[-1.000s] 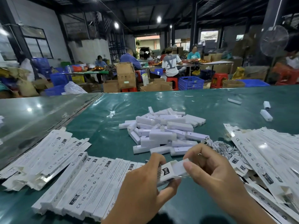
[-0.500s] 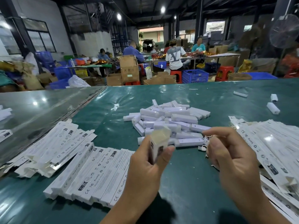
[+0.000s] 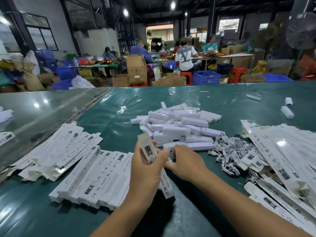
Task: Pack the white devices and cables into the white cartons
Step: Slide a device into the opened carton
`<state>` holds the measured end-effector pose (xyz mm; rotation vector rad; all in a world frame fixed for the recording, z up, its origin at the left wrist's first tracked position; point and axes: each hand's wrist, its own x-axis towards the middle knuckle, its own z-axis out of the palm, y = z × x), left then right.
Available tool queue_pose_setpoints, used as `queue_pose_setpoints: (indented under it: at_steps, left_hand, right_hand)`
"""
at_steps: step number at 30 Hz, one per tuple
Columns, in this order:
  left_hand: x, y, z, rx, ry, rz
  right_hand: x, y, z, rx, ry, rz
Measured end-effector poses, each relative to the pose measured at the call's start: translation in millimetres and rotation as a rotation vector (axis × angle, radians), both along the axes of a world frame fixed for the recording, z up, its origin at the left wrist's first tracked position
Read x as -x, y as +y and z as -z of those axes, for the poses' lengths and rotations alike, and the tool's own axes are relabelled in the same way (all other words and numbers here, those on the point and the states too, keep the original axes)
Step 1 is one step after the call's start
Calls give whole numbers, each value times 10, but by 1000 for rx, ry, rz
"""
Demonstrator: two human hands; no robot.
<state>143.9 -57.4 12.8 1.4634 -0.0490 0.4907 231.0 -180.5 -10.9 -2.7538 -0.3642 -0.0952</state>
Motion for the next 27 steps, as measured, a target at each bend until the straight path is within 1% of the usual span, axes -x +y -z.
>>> queue_pose_setpoints:
  at_steps: [2,3,5,7,9,11,12,14,17,19,21,23,27]
  left_hand:
    - [-7,-45,62,-55,-2,49]
    - [-10,-60,86,-98,-3,72]
    - [-6,-74,98,-138,-3,106]
    - [-10,-69,97,-91,-8,102]
    - [-28,-55,87,8,24,61]
    - [-58,-22,55,120,67,45]
    - [-71,-8,36,140,86,60]
    - [-81,8,12,128,109,148]
    - [-45,-6,8,87,90,398]
    - [-16,-21,-5,104,91,536]
    - [-4,-22,-37,205,137,618]
    - [-6,-7,-63,306,173,688]
    - [23,1,-70,233,172,773]
  right_hand:
    - [-18,85,38,23,-17,0]
    - [-5,91,46,-16,-25,-1]
    - [48,-14,23,-200,-21,-20]
    - [124,-242,-45,-429,-44,-84]
    - [242,-522,-139,-558,-83,-180]
    - [378,-741,-228,-707,-23,-279]
    - [437,-817,-265,-784,22,-317]
    - [513,-871,-333,-888,53,-375]
    - [584,-800,-417,-1002,22,-436]
    - [629,-731,-426,-1086,2,-443]
    - [665,-695,-418,-1108,-46,-427]
    - [686,-691,-411,-1065,-97,-415]
    - [737,-679,-420,-970,-192,-419]
